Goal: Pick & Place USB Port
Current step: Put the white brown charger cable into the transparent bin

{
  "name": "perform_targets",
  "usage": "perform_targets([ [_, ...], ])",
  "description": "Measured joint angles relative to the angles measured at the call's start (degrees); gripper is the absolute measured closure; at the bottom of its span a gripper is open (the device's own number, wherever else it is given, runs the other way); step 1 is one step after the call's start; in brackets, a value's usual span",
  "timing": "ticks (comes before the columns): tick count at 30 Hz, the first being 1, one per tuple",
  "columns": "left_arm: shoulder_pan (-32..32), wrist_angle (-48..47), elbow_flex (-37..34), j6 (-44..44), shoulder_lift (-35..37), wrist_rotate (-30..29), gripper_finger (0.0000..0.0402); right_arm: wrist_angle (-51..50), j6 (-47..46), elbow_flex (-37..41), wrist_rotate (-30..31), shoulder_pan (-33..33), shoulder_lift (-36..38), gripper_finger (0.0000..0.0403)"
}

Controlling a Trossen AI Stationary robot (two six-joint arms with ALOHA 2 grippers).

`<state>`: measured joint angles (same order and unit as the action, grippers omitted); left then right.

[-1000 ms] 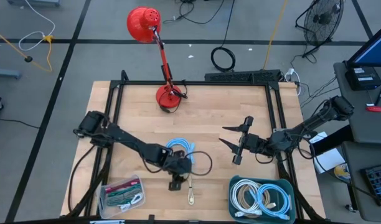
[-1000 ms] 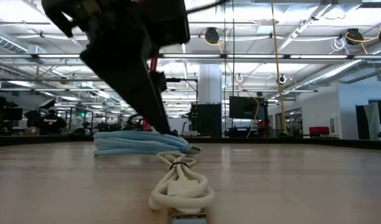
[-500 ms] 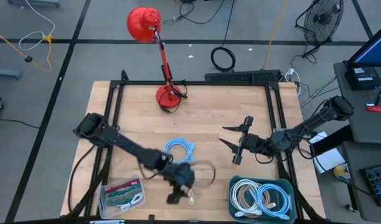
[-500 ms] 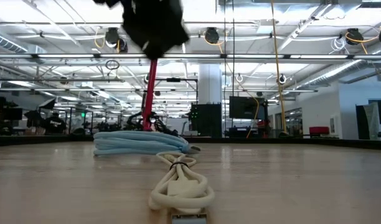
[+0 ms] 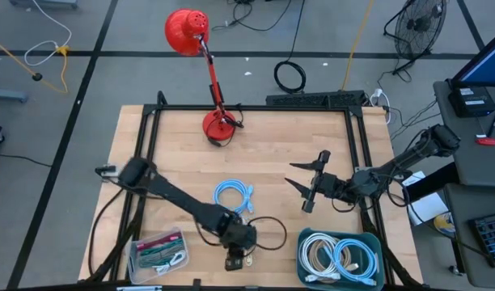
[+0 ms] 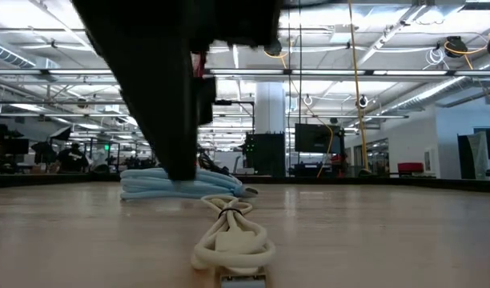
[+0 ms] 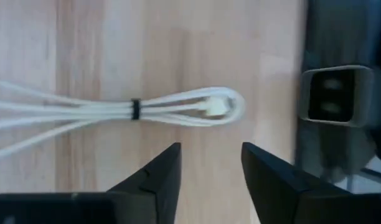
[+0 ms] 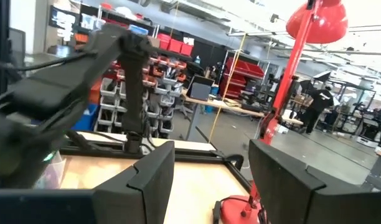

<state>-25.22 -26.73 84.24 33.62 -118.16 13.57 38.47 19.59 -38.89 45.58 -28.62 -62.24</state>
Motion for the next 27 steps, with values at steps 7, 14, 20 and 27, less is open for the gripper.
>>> perform_targets([
  [7, 0.59, -13.36, 15.61, 2.01, -8.17, 2.39, 0.0295, -0.19, 0.23, 0.0, 1.18, 0.02, 0.0, 0.0206],
  [14, 1.53, -18.77, 20.65, 7.92, -8.68, -2.23, 0.0299, -2.34, 5.05, 0.0, 12.77, -0.76, 0.97, 0.0206],
  [20, 5.31, -21.61, 20.43, 20.52, -8.75, -6.09, 0.0253, -1.92, 14.82, 0.02, 44.12, -2.66, 3.51, 0.0206],
  [27, 6.28, -32.09, 20.09, 29.58, -8.75, 2.68, 0.0212, -1.89, 14.2, 1.38, 44.44, -4.02, 5.01, 0.0206],
])
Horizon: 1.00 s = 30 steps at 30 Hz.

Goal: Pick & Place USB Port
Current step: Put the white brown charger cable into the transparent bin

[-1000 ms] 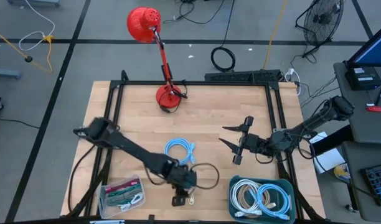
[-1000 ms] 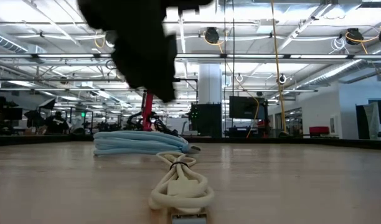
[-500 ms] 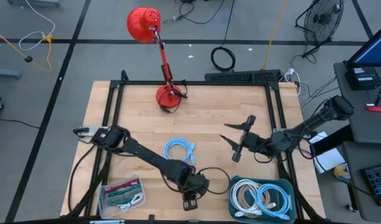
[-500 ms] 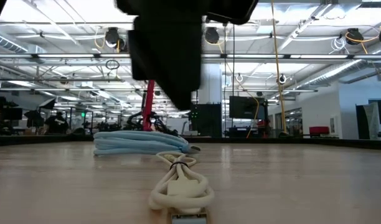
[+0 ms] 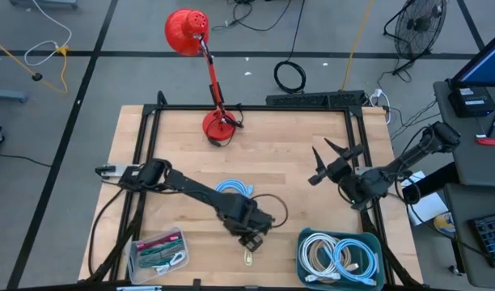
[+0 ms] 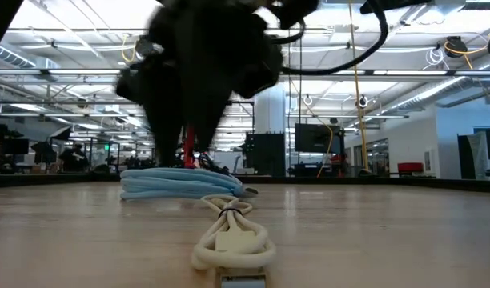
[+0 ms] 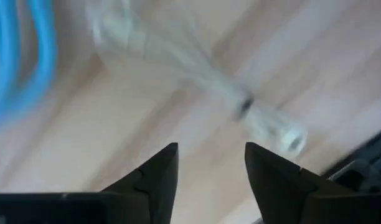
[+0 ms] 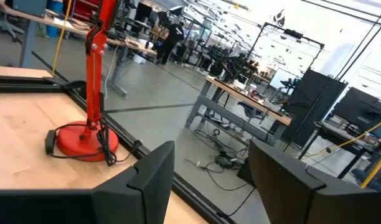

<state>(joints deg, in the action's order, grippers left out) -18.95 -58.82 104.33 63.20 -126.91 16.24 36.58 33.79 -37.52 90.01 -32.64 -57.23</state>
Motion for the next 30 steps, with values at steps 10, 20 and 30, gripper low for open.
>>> perform_targets([
  [10, -0.31, 6.92, -0.07, 2.37, 0.0, 1.31, 0.0177, 0.67, 0.03, 0.02, -0.22, 0.02, 0.0, 0.0206],
  [20, -0.05, 7.14, -1.42, 2.58, 0.0, 0.19, 0.0176, 0.92, 0.4, 0.02, -0.28, 0.02, 0.0, 0.0206],
  [30, 0.07, 19.58, -10.45, 3.43, 0.26, 3.13, 0.0176, 0.92, 1.03, 0.02, -0.3, 0.02, 0.0, 0.0206],
])
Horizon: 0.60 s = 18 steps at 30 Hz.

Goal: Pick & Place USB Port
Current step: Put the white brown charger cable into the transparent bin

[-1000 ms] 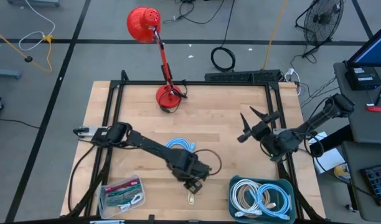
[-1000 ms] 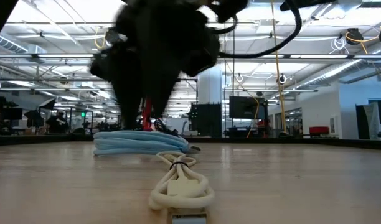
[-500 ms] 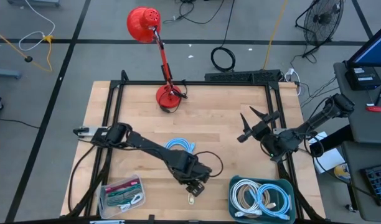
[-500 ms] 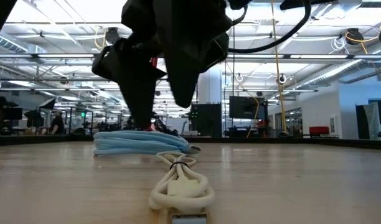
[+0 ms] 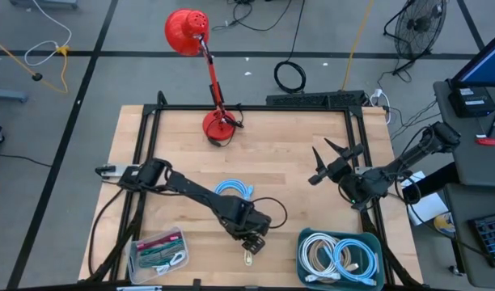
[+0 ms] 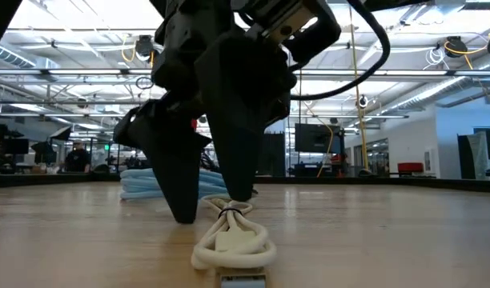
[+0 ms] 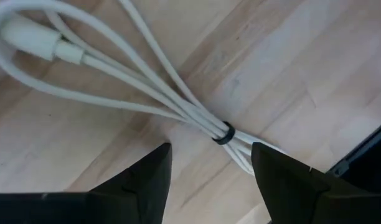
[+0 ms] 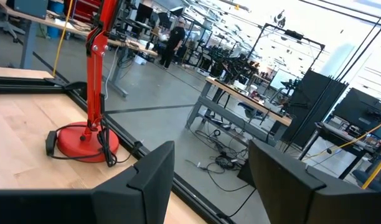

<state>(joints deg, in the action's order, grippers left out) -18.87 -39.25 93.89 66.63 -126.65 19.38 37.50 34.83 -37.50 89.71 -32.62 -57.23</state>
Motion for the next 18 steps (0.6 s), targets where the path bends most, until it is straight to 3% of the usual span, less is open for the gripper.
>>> perform_targets([
  [7, 0.77, 4.3, -1.49, -0.35, 0.1, -0.58, 0.0199, 0.14, 0.13, 0.0, -0.02, 0.0, 0.0, 0.0206],
  [14, 1.64, 10.32, -1.53, -1.64, -0.8, -1.82, 0.0256, 0.44, 0.44, 0.0, -0.04, 0.0, 0.0, 0.0206],
  [18, 1.9, 9.23, -1.29, -1.4, -2.35, 1.62, 0.0311, 0.46, 1.39, 0.0, -0.02, 0.0, 0.0, 0.0206],
])
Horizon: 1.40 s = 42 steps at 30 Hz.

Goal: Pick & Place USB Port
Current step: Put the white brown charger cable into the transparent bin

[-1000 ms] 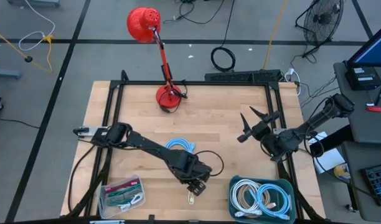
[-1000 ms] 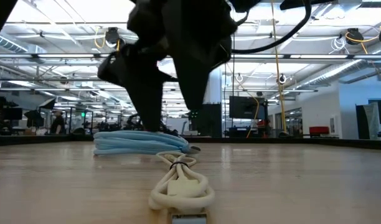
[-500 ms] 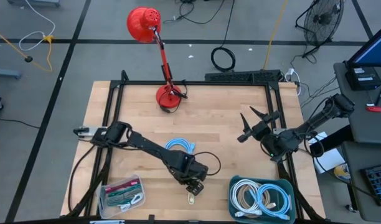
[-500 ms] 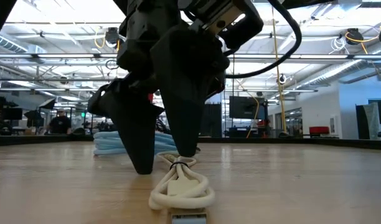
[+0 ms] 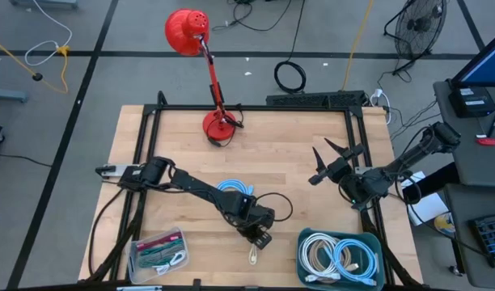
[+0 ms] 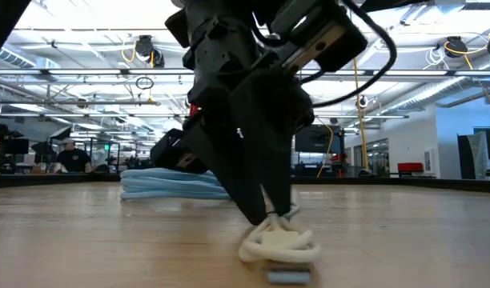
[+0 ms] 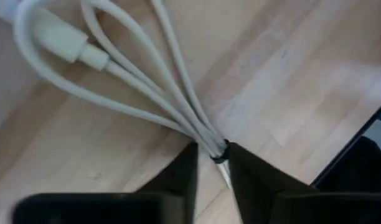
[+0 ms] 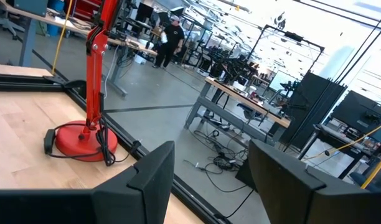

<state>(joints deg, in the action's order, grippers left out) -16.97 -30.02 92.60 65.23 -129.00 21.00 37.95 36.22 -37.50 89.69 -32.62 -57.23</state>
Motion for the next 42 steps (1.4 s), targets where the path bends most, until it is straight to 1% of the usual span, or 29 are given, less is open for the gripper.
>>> perform_targets([
  [3, 0.02, 0.55, -0.02, -1.52, -0.87, 1.69, 0.0378, -0.03, 0.08, 0.0, 0.02, 0.0, 0.0, 0.0206],
  [4, 0.03, 0.59, -0.04, -1.98, -0.9, 1.65, 0.0388, -0.02, 0.08, 0.0, 0.03, 0.0, -0.01, 0.0206],
  [8, 0.2, -0.09, -0.05, -4.76, -0.01, 1.26, 0.0396, -0.02, 0.1, 0.0, 0.06, 0.0, 0.0, 0.0206],
  [11, -0.45, -2.42, -0.18, -6.54, 1.19, -0.66, 0.0399, -0.03, 0.09, 0.0, 0.09, 0.0, 0.0, 0.0206],
  [15, -2.09, -6.85, -0.48, -7.19, 4.63, -5.57, 0.0401, -0.04, 0.08, 0.0, 0.11, 0.0, 0.0, 0.0206],
  [22, -5.5, -16.66, -0.36, -6.75, 13.35, -15.75, 0.0401, -0.07, 0.05, 0.0, 0.13, 0.0, -0.01, 0.0206],
  [26, -7.83, -22.24, -0.35, -5.96, 18.01, -19.87, 0.0401, -0.07, -0.43, 0.0, 0.11, 0.0, -0.02, 0.0206],
  [30, -10.87, -31.18, -0.33, -1.49, 22.04, -23.03, 0.0401, -0.05, -0.52, 0.0, 0.09, 0.0, -0.02, 0.0206],
  [35, -15.58, -43.17, -0.28, 8.72, 26.97, -25.12, 0.0401, -0.04, -0.58, 0.0, 0.09, 0.0, -0.02, 0.0206],
  [38, -19.63, -49.63, -0.28, 15.85, 29.27, -25.1, 0.0401, -0.05, -0.58, 0.0, 0.07, 0.0, -0.02, 0.0206],
  [42, -25.67, -55.66, -0.23, 21.54, 31.22, -22.56, 0.0401, -0.07, -0.6, 0.0, 0.07, 0.0, -0.02, 0.0206],
])
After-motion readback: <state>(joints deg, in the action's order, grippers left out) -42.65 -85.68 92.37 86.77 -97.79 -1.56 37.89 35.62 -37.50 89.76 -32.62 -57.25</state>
